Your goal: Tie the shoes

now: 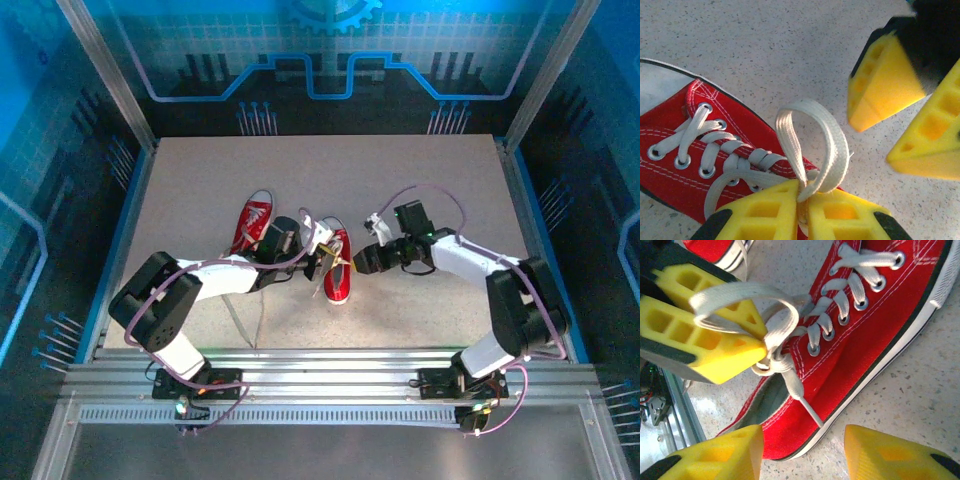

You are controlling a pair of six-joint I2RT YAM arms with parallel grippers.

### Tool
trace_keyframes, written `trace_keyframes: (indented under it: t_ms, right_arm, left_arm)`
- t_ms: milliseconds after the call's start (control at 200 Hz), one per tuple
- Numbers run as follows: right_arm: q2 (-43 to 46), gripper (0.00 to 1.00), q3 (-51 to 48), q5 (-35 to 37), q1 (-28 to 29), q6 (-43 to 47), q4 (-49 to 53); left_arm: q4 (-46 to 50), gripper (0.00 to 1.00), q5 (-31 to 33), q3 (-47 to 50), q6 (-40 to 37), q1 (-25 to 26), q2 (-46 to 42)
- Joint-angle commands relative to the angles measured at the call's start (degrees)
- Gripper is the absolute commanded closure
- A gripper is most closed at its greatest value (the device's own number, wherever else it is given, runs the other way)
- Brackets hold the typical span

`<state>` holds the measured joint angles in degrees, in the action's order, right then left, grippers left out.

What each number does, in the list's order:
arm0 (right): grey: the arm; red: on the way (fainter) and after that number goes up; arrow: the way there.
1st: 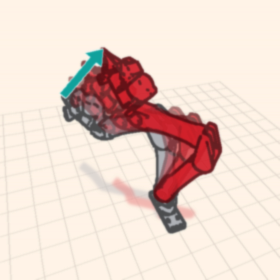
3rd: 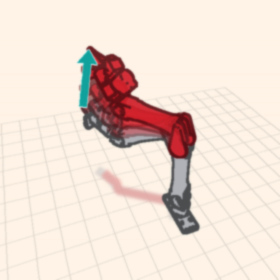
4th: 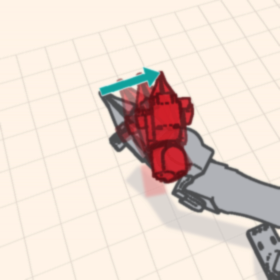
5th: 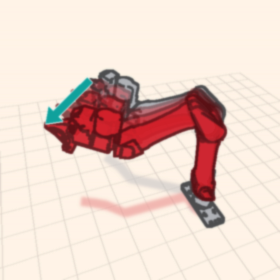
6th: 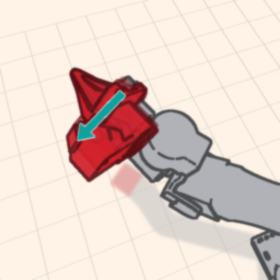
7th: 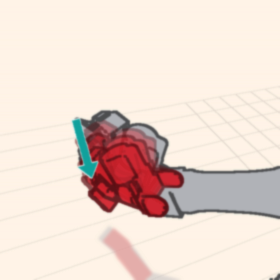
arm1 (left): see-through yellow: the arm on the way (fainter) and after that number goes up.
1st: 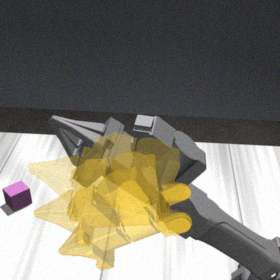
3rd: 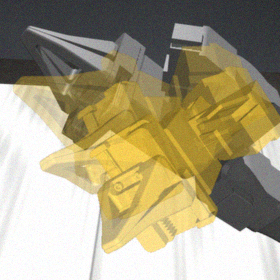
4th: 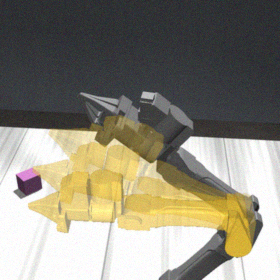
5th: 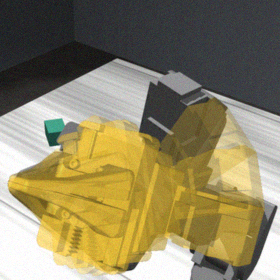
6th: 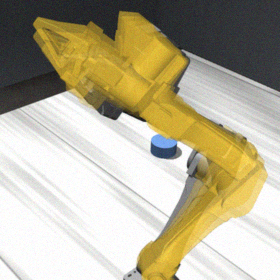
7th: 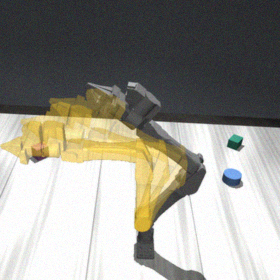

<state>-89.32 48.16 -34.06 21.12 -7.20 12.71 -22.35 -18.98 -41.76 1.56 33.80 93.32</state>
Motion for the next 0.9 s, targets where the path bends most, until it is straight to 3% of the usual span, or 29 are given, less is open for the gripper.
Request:
trace_keyframes:
  t_ms: [0, 335, 390, 515, 685, 895]
  right_arm:
    - [-3.4, 0.53, 1.9, -2.2, 0.9, 1.8, -1.2]
    - [-9.3, 0.57, 6.2, -2.5, 2.1, 2.7, -1.2]
    - [-9.7, 0.66, 6.6, -2.8, 2.3, 2.8, -1.2]
    - [-8.8, 1.0, 6.6, -2.5, 2.2, 2.8, -0.7]
    - [-5.7, 1.0, 5.5, -1.3, 2.2, 3.7, 1.8]
    - [-3.5, 1.0, 4.8, -0.7, 2.1, 3.8, 3.8]
  left_arm:
    - [0.6, 0.87, -1.9, -1.6, 0.5, -0.4, 1.2]
    - [1.3, 0.87, -2.2, -1.7, 0.6, -0.4, 1.2]
    - [1.7, 0.87, -2.2, -1.8, 0.7, -0.4, 1.1]
    - [2.7, 0.84, -1.3, -1.8, 0.7, -0.4, 0.5]
    - [3.1, 0.78, -0.2, -1.6, 1.0, -0.5, -0.1]
    - [2.3, 0.59, 0.4, -1.4, 1.9, -0.4, 0.3]
